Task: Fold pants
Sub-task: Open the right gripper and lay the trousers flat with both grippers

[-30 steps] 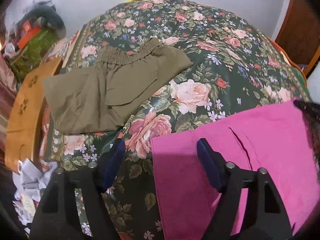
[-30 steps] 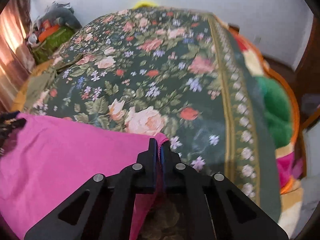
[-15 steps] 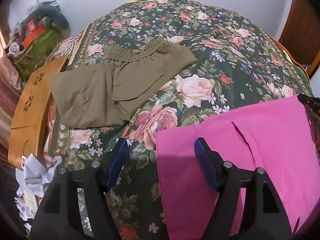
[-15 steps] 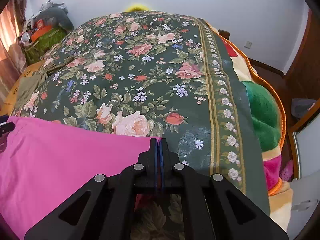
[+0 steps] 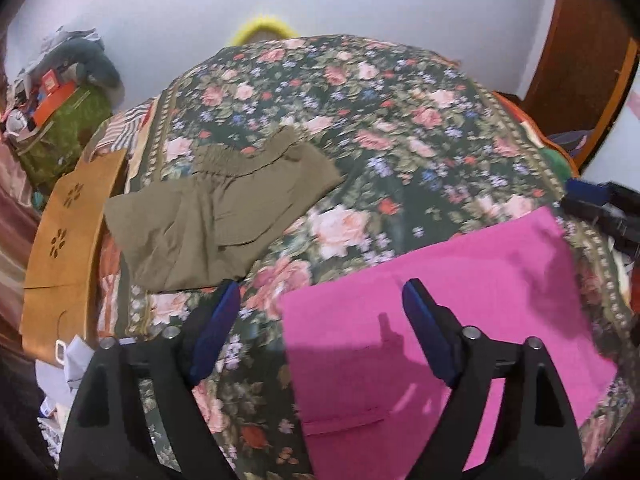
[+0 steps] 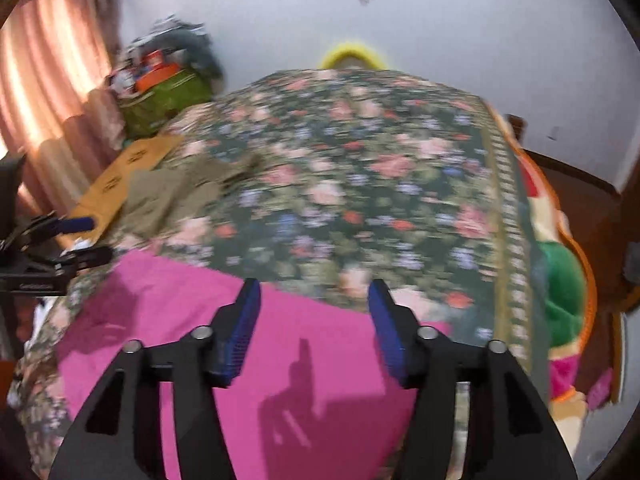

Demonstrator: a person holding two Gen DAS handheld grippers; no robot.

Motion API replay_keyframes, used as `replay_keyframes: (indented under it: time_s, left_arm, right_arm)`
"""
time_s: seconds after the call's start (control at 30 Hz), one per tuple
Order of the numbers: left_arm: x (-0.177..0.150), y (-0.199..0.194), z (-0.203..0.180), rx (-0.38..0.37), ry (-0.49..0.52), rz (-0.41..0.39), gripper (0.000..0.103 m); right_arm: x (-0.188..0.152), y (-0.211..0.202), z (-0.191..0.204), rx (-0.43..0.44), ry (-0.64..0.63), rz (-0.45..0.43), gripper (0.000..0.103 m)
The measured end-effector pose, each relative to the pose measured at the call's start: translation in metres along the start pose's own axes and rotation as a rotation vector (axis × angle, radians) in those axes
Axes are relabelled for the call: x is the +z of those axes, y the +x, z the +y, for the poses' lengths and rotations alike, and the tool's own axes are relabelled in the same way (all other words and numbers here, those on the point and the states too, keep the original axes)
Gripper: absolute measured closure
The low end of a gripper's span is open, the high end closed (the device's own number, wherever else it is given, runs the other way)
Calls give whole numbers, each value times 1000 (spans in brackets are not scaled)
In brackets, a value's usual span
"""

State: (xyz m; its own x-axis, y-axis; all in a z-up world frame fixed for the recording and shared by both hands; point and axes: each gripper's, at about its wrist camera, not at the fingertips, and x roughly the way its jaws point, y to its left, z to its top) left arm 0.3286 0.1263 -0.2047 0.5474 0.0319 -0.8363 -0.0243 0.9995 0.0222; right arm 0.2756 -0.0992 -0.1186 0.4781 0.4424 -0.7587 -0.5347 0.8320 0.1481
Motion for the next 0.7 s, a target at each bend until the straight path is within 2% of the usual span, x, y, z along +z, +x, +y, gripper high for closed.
replay_keyframes:
  time_s: [0.03,0.1,0.3,0.43,0.57,0.7]
  left_arm:
    - [1,1,-2,-7,3,5,18]
    - [1,5,-6,-9,10,19,17]
    - [-10,32,-11,-11,31,106,17]
    - [-20,51,-12,-12,37,164,17]
    - [-27,59,-17,5,71,166,11]
    - [-32,60,-17,-8,83,175,10]
  right_arm:
    - [0,5,8,23,-9,9,44]
    - [0,18,23,74,-15,41,31]
    - [-10,56,46,166,-11,179,29]
    - [-21,78,56,182,-17,257,29]
    - [-33,97,58,186,-24,343,29]
    - [-41,95,59,170,-60,345,20]
